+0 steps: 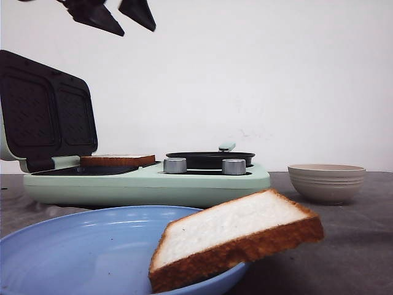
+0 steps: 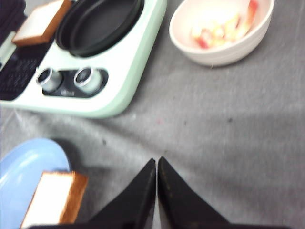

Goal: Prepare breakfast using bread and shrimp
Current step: 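Raise the left gripper away from the sandwich maker, then grasp the remaining bread slice on the blue plate with the right gripper, then carry the bread with the right gripper over the sandwich maker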

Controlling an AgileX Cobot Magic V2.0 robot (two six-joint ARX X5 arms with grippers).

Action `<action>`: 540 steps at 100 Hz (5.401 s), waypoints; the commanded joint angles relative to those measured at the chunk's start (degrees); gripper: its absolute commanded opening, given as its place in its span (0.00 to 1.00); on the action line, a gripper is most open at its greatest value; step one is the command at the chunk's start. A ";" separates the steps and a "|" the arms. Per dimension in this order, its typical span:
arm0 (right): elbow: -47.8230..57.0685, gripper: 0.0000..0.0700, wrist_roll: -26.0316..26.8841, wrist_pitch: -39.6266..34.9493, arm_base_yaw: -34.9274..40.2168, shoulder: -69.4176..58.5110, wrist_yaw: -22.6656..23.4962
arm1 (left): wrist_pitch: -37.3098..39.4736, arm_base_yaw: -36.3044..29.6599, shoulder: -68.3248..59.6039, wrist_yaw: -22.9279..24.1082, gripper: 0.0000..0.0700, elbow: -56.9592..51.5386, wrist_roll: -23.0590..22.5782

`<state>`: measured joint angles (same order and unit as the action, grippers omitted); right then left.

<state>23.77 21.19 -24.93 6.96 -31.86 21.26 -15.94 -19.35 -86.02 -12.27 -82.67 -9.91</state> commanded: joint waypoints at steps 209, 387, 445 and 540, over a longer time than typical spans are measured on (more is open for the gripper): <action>0.66 0.34 11.47 12.35 21.05 -33.11 18.91 | -11.85 2.89 70.40 -5.14 0.56 56.50 21.40; 20.98 0.00 32.00 38.62 27.96 -46.69 16.33 | -11.41 2.89 70.40 -5.11 0.56 56.50 20.83; 52.24 0.00 38.64 38.01 32.44 -76.24 15.72 | -11.30 2.89 70.40 -2.16 0.56 56.50 19.37; 56.65 0.00 38.56 35.78 36.04 -83.89 5.29 | -11.32 2.89 70.40 -0.59 0.56 56.50 18.51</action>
<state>78.70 62.02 10.07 42.39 -115.00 27.00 -27.88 -16.36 -15.51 -13.17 -26.17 9.54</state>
